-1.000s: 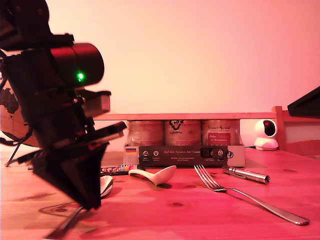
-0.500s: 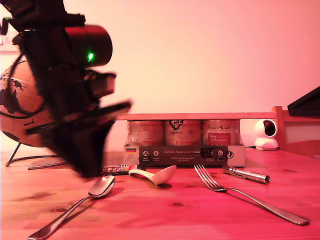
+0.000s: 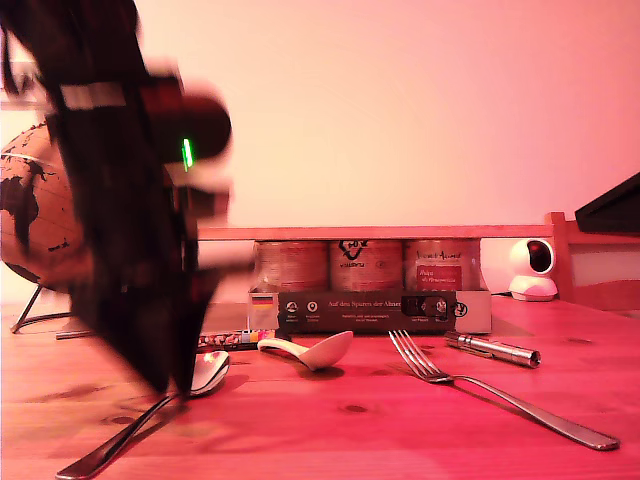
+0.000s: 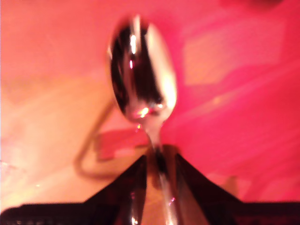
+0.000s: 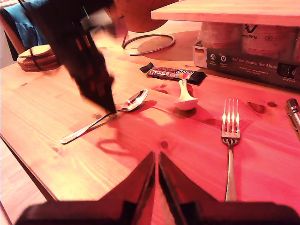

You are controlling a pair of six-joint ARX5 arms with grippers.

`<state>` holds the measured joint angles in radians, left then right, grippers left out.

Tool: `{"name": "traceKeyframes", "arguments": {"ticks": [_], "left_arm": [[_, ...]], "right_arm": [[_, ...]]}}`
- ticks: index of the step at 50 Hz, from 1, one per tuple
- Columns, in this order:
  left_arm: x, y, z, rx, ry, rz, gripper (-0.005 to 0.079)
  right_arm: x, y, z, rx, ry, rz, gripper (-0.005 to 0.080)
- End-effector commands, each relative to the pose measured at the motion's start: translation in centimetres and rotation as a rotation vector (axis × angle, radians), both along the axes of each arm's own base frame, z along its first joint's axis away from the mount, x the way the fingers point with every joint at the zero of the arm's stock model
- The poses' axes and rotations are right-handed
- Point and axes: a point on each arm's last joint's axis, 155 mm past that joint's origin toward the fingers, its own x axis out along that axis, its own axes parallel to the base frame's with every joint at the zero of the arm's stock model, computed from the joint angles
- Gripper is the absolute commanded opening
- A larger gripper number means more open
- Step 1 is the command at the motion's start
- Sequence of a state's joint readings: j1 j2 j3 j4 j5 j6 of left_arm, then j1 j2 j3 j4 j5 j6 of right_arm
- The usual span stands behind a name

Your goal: Slide the metallic spoon to the right

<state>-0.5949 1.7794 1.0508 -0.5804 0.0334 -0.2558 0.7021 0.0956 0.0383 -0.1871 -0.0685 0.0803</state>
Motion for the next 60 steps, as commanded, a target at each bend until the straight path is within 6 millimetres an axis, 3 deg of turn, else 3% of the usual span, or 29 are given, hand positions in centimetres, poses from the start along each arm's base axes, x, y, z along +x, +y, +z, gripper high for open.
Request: {"name": "traceKeyframes", "arguments": {"ticks": [1, 15, 39, 52, 60], "left_arm": [[-0.9, 0.6, -1.3, 0.027, 0.037, 0.0, 0.0168], [-1.3, -0.1, -1.3, 0.013, 0.045, -0.013, 0.0102], [-2.4, -6.6, -0.8, -0.147, 0.007, -0.114, 0.0056], [-3.9, -8.2, -2.9, -0.158, 0.063, -0.14, 0.0056], [-4.1, -9.4, -2.5, -0.182, 0.05, -0.158, 0.0057]], "right_arm": [[0.0, 0.1, 0.2, 0.002, -0.006, 0.003, -0.0012], [0.0, 0.1, 0.2, 0.003, -0.006, 0.003, -0.0012], [0.0, 0.1, 0.2, 0.003, -0.006, 0.003, -0.0012], [0.0, 0.1, 0.2, 0.003, -0.006, 0.003, -0.0012], [0.0, 0.1, 0.2, 0.003, -0.006, 0.003, -0.0012]]}}
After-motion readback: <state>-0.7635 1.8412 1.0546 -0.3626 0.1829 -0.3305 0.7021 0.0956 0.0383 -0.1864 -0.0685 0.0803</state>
